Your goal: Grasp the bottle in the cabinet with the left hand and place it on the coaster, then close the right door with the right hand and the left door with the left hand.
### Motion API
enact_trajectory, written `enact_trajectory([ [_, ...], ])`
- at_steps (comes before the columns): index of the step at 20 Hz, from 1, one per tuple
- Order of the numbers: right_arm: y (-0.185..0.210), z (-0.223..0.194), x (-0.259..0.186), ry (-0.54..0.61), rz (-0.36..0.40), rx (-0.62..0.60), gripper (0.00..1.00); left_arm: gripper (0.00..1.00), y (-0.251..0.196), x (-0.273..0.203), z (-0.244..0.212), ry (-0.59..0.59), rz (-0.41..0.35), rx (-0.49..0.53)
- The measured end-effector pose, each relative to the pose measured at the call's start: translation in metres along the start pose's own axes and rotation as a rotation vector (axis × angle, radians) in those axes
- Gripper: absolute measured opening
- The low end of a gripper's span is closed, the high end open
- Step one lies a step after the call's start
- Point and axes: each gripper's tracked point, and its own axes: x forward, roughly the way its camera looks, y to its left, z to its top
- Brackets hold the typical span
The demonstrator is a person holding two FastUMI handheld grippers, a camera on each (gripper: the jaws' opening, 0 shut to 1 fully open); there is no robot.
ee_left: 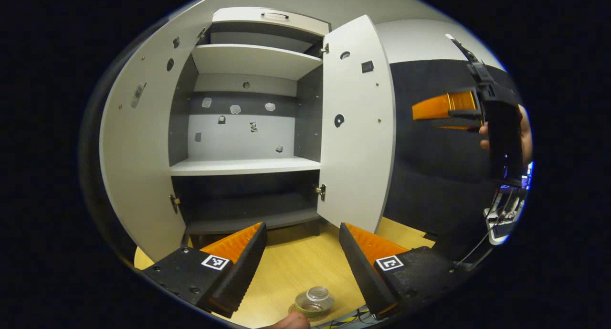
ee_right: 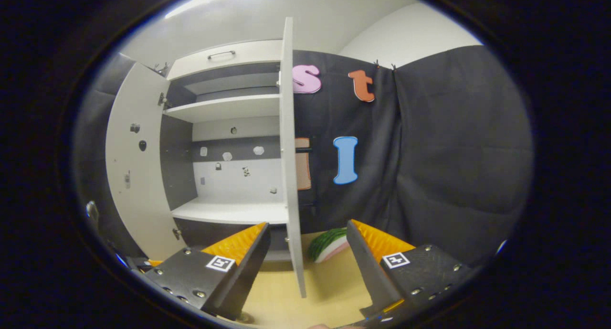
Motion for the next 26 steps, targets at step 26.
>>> enact_trajectory([
  [26, -0.027, 0.039, 0.133, -0.044, 0.263, -0.068, 0.92, 0.95, 0.094, -0.173, 0.096, -0.067, 0.533, 0.015],
])
